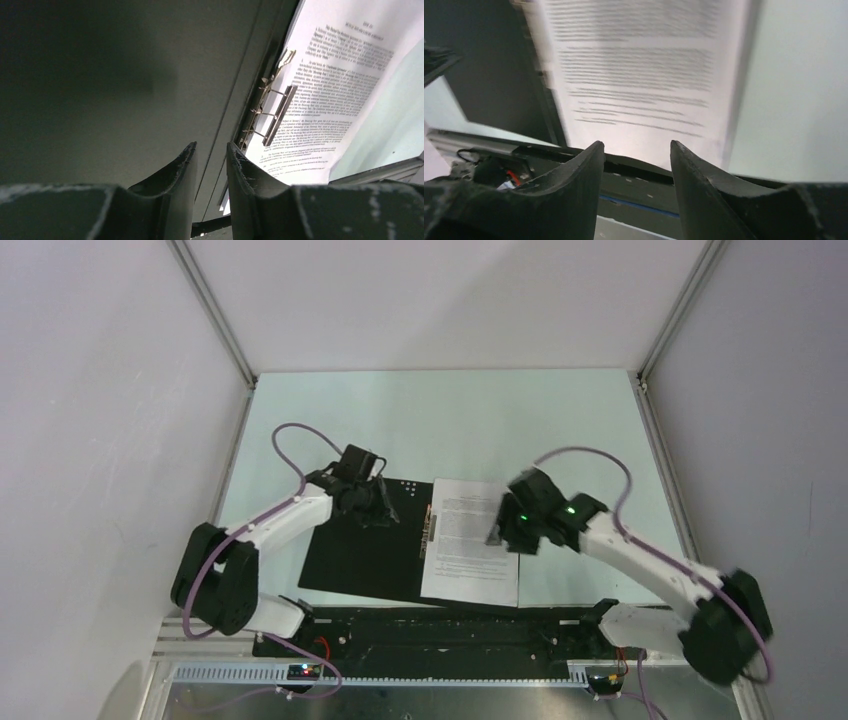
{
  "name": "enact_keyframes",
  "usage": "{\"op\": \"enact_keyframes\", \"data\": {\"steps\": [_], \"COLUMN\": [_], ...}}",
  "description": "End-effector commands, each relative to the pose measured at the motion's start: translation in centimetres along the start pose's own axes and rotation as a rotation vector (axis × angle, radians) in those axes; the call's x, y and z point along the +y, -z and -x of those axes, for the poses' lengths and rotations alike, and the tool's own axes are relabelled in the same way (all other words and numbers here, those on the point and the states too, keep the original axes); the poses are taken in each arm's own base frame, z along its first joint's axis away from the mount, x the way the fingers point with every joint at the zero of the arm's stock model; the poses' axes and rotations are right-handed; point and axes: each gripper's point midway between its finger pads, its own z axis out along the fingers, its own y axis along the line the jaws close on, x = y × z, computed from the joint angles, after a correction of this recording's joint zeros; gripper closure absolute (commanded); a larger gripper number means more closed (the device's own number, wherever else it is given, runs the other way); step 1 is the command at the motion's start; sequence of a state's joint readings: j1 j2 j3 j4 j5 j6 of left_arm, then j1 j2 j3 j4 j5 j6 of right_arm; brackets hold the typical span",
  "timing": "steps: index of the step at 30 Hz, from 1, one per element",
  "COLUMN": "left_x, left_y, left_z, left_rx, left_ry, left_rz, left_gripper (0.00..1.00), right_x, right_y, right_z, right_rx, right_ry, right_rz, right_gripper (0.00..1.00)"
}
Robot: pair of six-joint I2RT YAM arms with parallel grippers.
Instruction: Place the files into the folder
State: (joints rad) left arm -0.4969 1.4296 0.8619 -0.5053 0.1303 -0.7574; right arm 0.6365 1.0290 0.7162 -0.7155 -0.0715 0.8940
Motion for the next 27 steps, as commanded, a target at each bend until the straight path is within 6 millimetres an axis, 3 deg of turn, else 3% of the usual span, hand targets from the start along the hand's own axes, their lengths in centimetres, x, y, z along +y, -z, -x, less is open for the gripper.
{"op": "enact_keyframes", "data": {"steps": [1, 2, 3, 4, 5, 6, 8, 12, 15, 27], "left_x": [1.3, 1.6, 2.4, 2.7, 3.4, 3.7, 4.5, 5.6, 5.8, 6.3], "left_y": [2.8, 3.3, 3.5, 4.0, 4.2, 4.7, 5.2, 5.8, 5.9, 5.8], "left_z": [2.9, 3.1, 3.4, 3.6, 3.8, 3.9, 4.1, 4.2, 4.2, 3.6], "left_rx": [-0.108, -0.122, -0.131, -0.143, -0.15, -0.16, -0.175, -0.19, -0.193, -0.181], "left_ry": [0.024, 0.03, 0.047, 0.051, 0.067, 0.072, 0.084, 0.097, 0.098, 0.1], "left_rz": [-0.001, -0.001, 0.012, 0.01, 0.022, 0.021, 0.029, 0.039, 0.038, 0.036], "left_gripper": [0.67, 0.66, 0.66, 0.66, 0.67, 0.67, 0.67, 0.67, 0.67, 0.67], "right_x": [8.5, 8.6, 10.6, 10.5, 12.0, 12.0, 14.2, 15.9, 15.7, 14.6], "right_y": [-0.6, -2.1, -1.8, -3.2, -3.3, -4.7, -5.7, -8.2, -10.0, -12.5], "right_z": [4.0, 4.2, 4.5, 4.6, 4.7, 4.5, 4.6, 3.9, 3.3, 2.2], "right_rx": [-0.149, -0.145, -0.163, -0.158, -0.166, -0.152, -0.152, -0.134, -0.111, -0.079], "right_ry": [0.171, 0.195, 0.218, 0.24, 0.261, 0.276, 0.304, 0.359, 0.397, 0.423], "right_rz": [0.041, -0.008, 0.015, -0.033, -0.018, -0.052, -0.044, -0.087, -0.149, -0.235], "right_gripper": [0.46, 0.47, 0.47, 0.48, 0.48, 0.48, 0.49, 0.48, 0.48, 0.51]}}
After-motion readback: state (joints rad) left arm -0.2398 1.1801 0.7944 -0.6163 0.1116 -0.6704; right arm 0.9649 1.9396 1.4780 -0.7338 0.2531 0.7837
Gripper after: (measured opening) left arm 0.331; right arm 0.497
